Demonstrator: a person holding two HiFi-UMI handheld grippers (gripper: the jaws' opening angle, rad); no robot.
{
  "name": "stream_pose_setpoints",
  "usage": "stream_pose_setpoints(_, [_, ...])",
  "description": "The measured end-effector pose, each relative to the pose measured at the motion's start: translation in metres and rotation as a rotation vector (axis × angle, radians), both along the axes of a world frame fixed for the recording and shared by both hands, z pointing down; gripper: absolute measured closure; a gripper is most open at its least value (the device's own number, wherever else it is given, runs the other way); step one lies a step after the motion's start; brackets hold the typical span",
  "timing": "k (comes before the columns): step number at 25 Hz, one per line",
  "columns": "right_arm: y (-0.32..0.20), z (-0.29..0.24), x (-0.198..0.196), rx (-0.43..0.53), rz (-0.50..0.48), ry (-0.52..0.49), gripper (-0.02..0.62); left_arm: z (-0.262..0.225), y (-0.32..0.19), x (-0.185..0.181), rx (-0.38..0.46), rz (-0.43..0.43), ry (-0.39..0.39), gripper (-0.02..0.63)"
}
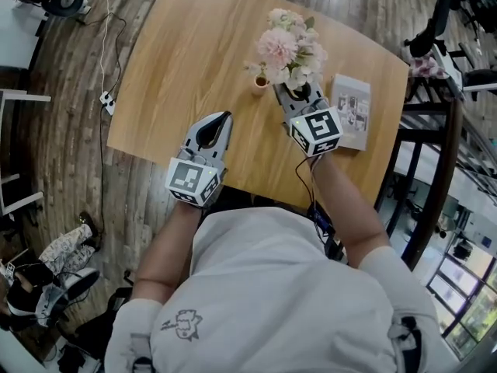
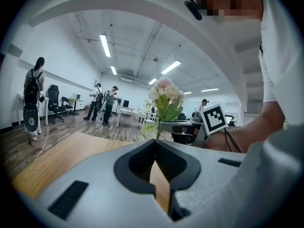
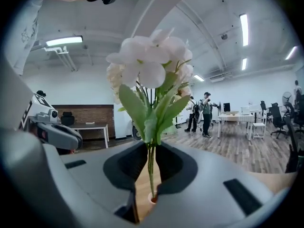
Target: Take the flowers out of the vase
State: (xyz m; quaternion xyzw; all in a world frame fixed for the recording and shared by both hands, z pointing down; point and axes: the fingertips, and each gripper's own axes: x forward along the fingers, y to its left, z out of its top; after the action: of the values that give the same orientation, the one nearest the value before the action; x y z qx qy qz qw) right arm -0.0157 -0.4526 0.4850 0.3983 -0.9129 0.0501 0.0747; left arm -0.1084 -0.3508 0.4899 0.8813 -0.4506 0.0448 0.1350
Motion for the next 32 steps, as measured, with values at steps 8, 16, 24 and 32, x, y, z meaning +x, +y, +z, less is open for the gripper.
stream_pose_setpoints(8, [0.045, -0.027, 0.014, 0.032, -0.029, -0.021, 0.538, -0.027, 0.041, 0.007, 0.059, -0.036, -0.015, 0.601])
stream_pose_setpoints(16, [0.11, -0.032, 0.035, 0.034, -0.062, -0.022, 0.539, -0.046, 0.093, 0.025, 0.111, -0.06, -0.022, 0.601])
stream_pose_setpoints(24, [0.168, -0.023, 0.054, 0.026, -0.091, -0.016, 0.54, -0.046, 0.144, 0.029, 0.133, -0.097, -0.027, 0.601])
stream_pose_setpoints(32, [0.192, -0.027, 0.072, 0.026, -0.091, -0.015, 0.54, -0.057, 0.168, 0.033, 0.139, -0.114, -0.048, 0.601])
